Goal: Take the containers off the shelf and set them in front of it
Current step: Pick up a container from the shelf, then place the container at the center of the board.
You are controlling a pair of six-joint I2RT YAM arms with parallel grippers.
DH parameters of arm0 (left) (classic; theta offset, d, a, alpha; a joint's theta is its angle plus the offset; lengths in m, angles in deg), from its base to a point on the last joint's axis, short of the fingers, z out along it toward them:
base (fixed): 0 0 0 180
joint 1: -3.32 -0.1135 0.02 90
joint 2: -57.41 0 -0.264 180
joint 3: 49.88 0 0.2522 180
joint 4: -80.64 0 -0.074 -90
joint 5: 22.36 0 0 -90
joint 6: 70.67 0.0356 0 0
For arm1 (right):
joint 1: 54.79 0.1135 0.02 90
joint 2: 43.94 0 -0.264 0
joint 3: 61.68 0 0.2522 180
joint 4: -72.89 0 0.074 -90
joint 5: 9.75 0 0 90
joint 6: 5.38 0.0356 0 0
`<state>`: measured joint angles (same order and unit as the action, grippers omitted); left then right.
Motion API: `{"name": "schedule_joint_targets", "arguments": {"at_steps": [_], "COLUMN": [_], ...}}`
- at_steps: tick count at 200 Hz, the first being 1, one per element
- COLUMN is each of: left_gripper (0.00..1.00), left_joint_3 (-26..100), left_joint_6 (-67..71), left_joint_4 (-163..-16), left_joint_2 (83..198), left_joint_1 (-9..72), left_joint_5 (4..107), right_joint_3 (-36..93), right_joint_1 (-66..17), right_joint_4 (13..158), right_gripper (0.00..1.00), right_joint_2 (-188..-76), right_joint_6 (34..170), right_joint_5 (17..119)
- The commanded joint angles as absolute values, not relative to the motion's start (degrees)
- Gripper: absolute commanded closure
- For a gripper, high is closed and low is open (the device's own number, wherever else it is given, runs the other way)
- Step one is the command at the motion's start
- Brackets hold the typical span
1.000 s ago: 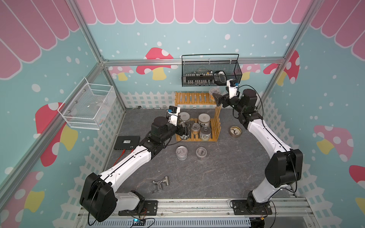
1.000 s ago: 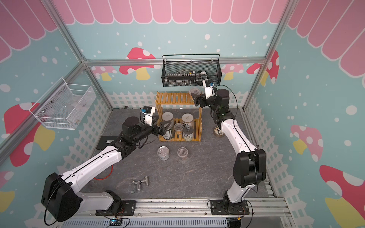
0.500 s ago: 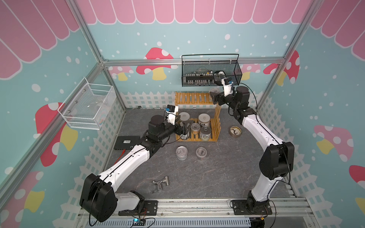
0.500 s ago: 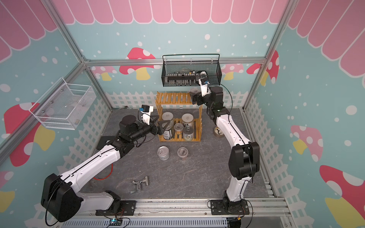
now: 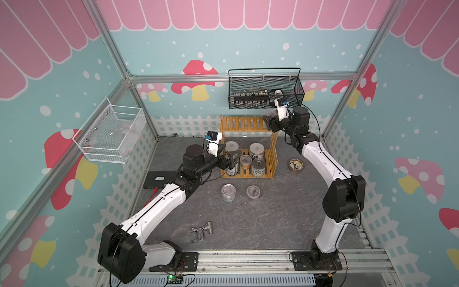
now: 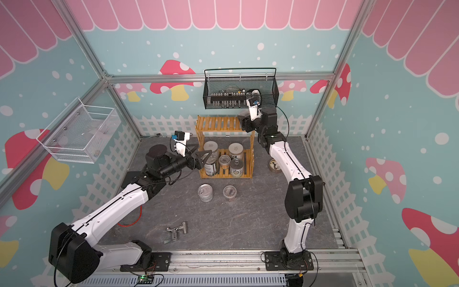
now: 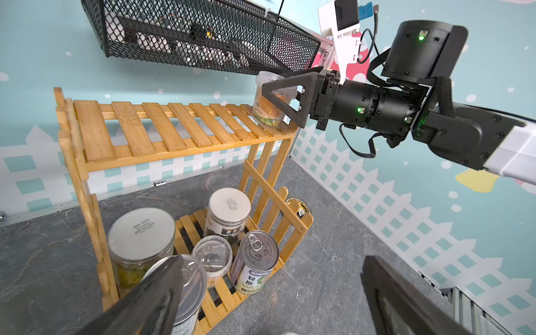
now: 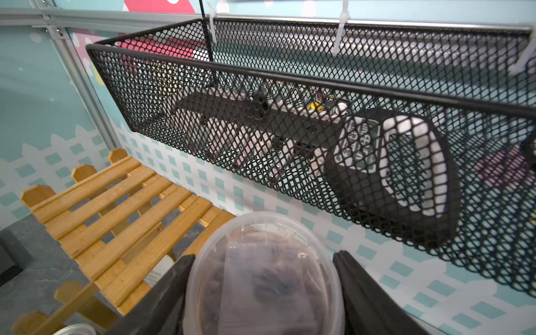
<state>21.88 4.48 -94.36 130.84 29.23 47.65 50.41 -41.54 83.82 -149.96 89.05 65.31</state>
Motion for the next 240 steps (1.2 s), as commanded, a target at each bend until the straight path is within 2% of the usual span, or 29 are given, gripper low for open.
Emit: {"name": "schedule_joint_targets", "arguments": {"at_steps": [1, 44, 85, 117, 195, 240], "left_gripper": [0.01, 0.01, 0.01, 0.01, 0.01, 0.01], "left_joint_3": [21.8, 21.2, 21.3, 21.2, 18.1, 16.2], "left_joint_6": [3.6, 2.7, 2.6, 2.4, 2.5, 1.7], "left_joint_4": [-95.2, -97.0, -97.2, -97.3, -98.3, -99.5], "left_joint_2": [129.6, 129.3, 129.9, 130.2, 130.5, 130.4], "left_joint_1": [28.6, 27.8, 27.6, 27.6, 27.5, 27.5], "left_joint_5": [46.8, 47.2, 46.7, 45.9, 43.7, 42.6], "right_joint_3": [51.8, 48.2, 36.9, 25.8, -6.2, -23.0], "right_joint_1": [-40.9, -40.6, -38.7, -36.4, -31.9, -29.9], "right_joint_4": [84.3, 84.2, 81.6, 80.7, 75.4, 69.7], "right_gripper": [0.3, 0.33, 0.33, 0.33, 0.32, 0.32], "right_joint_2": [-149.5, -144.4, -133.9, -124.9, -102.7, -94.6], "right_joint_6": [88.4, 86.5, 84.4, 84.2, 86.6, 92.2], "right_joint_5": [65.0, 64.0, 62.2, 60.5, 64.1, 70.7]}}
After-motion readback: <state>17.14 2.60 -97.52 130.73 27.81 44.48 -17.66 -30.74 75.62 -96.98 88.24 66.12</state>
